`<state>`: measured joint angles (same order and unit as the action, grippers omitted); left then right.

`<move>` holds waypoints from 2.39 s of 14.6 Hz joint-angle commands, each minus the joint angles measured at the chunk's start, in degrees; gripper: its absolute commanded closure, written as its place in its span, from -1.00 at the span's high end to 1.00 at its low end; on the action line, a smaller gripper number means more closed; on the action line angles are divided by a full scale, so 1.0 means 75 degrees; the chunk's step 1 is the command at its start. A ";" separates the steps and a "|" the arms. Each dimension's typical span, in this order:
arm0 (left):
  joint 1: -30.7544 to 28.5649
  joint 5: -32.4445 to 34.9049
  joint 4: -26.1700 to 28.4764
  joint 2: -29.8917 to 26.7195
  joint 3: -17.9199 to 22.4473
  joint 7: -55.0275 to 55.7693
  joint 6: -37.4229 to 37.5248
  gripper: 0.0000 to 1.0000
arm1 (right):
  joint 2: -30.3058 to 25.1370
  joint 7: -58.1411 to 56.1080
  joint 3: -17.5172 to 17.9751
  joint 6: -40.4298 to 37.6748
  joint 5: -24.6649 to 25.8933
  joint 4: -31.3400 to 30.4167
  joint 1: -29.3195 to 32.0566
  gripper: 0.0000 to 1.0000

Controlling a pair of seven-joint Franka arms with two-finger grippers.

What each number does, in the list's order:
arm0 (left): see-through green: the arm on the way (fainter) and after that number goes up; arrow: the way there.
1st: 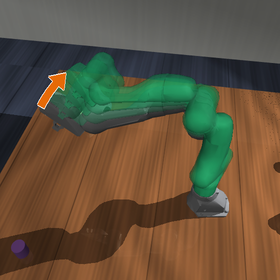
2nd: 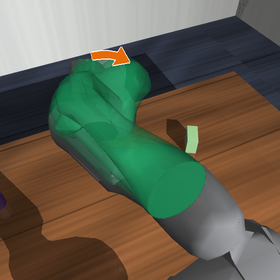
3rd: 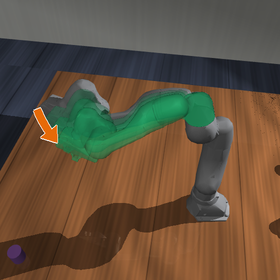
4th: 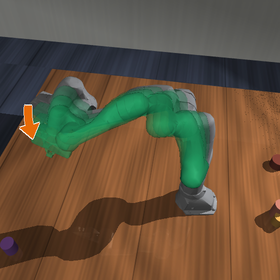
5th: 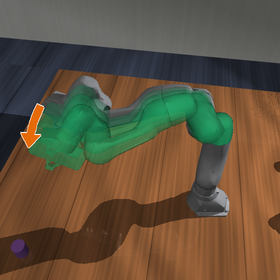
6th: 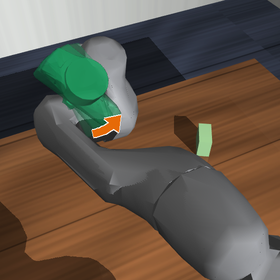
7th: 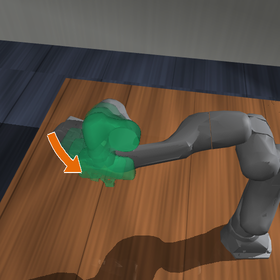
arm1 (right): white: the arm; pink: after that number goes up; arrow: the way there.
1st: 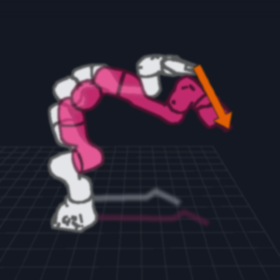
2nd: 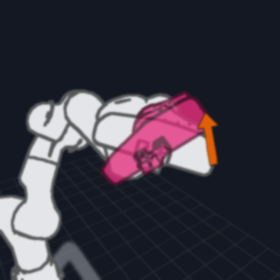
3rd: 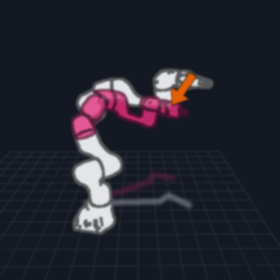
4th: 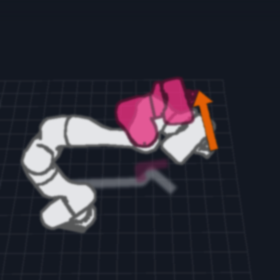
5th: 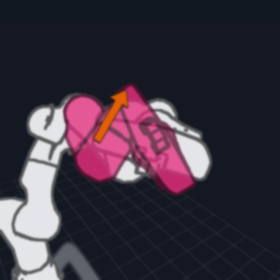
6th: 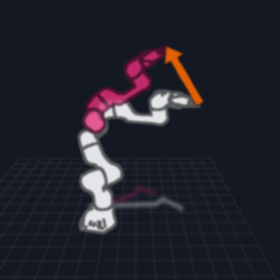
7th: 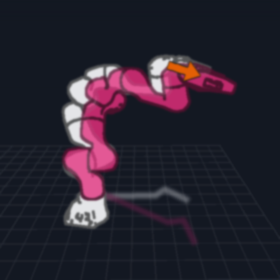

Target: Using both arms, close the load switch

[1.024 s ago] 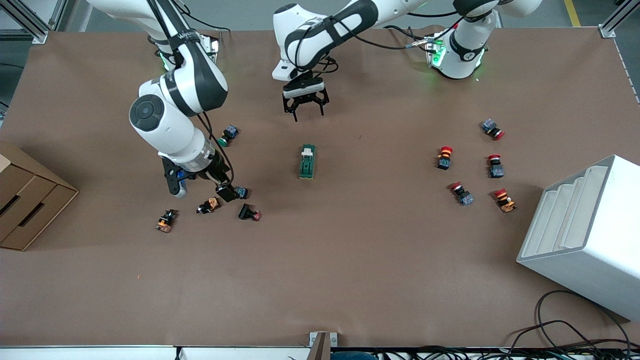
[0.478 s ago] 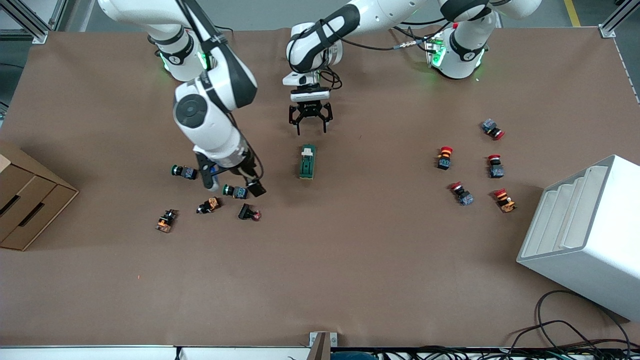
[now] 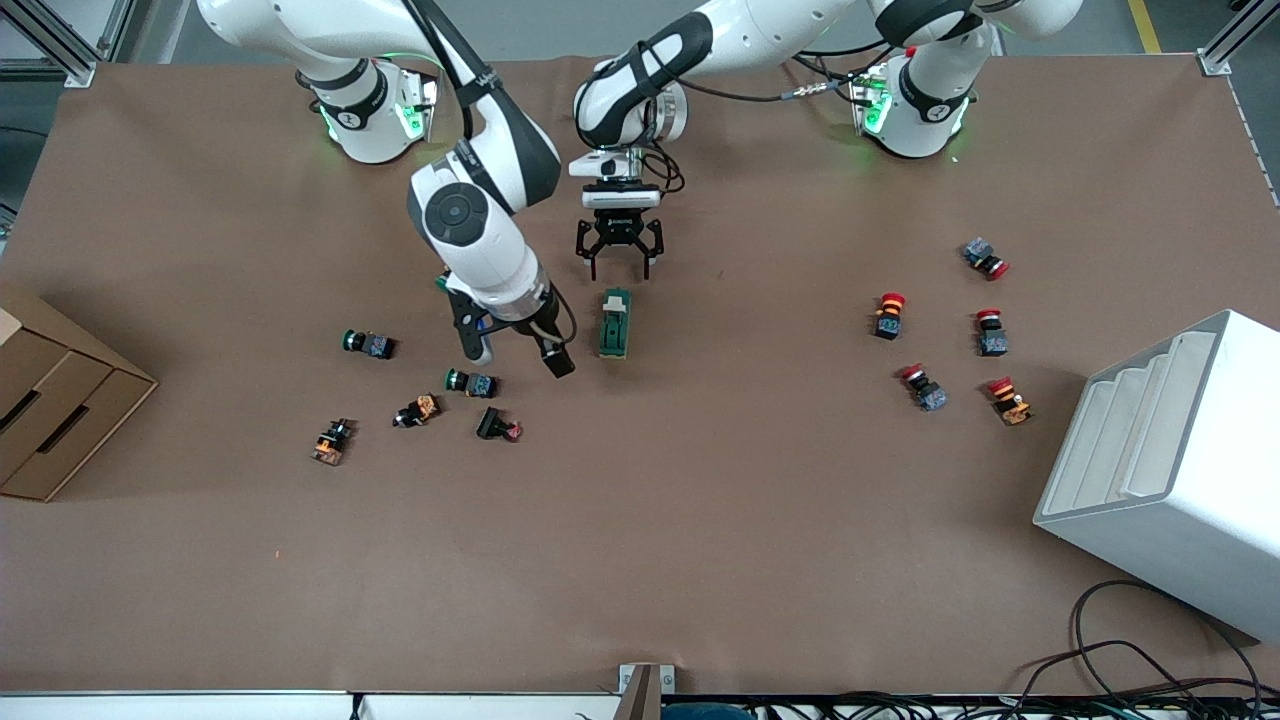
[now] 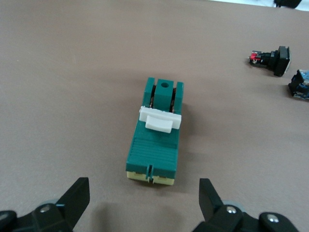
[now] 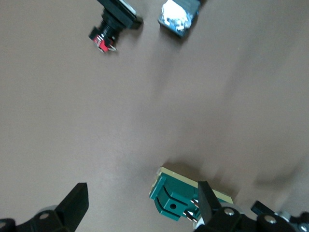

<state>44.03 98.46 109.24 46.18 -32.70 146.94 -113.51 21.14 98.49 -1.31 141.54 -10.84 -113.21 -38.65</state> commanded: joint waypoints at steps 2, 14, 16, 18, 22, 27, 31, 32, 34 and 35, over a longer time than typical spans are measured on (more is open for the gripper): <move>0.0422 0.0267 -0.0361 0.0569 0.0165 0.0154 0.0416 1.00 | 0.0134 0.0356 -0.0083 0.0253 -0.0078 -0.0070 -0.0388 1.00; 0.1138 0.0173 -0.0585 0.1073 0.0493 0.1032 0.0803 1.00 | 0.0662 0.0204 -0.0083 0.1119 0.0285 -0.0444 -0.1338 1.00; 0.1196 0.0185 -0.0573 0.1155 0.0493 0.1068 0.0920 1.00 | 0.0674 0.0192 -0.0083 0.1680 0.0344 -0.0771 -0.1444 1.00; 0.1196 0.0208 -0.0549 0.1179 0.0493 0.1080 0.0955 1.00 | 0.0743 0.0204 -0.0083 0.1975 0.0344 -0.0878 -0.1479 1.00; 0.1196 0.0208 -0.0526 0.1179 0.0493 0.1080 0.0991 1.00 | 0.0767 0.0216 -0.0083 0.2104 0.0344 -0.0855 -0.1491 1.00; 0.1173 0.0255 -0.0561 0.1156 0.0493 0.1080 0.1002 1.00 | 0.0978 0.0274 -0.0083 0.2620 0.0344 -0.0820 -0.1596 1.00; 0.1208 0.0267 -0.0350 0.1191 0.0505 0.1324 0.1166 1.00 | 0.1049 0.0298 -0.0083 0.2679 0.0344 -0.0820 -0.1632 1.00; 0.1231 0.0267 -0.0361 0.1191 0.0505 0.1372 0.1166 1.00 | 0.1060 0.0309 -0.0083 0.2679 0.0344 -0.0808 -0.1655 1.00; 0.1243 0.0278 -0.0373 0.1191 0.0517 0.1384 0.1166 1.00 | 0.1060 0.0333 -0.0083 0.2679 0.0344 -0.0750 -0.1655 1.00; 0.1243 0.0279 -0.0373 0.1191 0.0552 0.1384 0.1166 1.00 | 0.1060 0.0344 -0.0094 0.2679 0.0333 -0.0726 -0.1644 1.00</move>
<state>52.69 101.50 106.18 51.20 -28.19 152.69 -102.22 29.26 100.07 -1.37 161.11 -8.89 -118.71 -50.27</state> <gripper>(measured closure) 0.000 0.000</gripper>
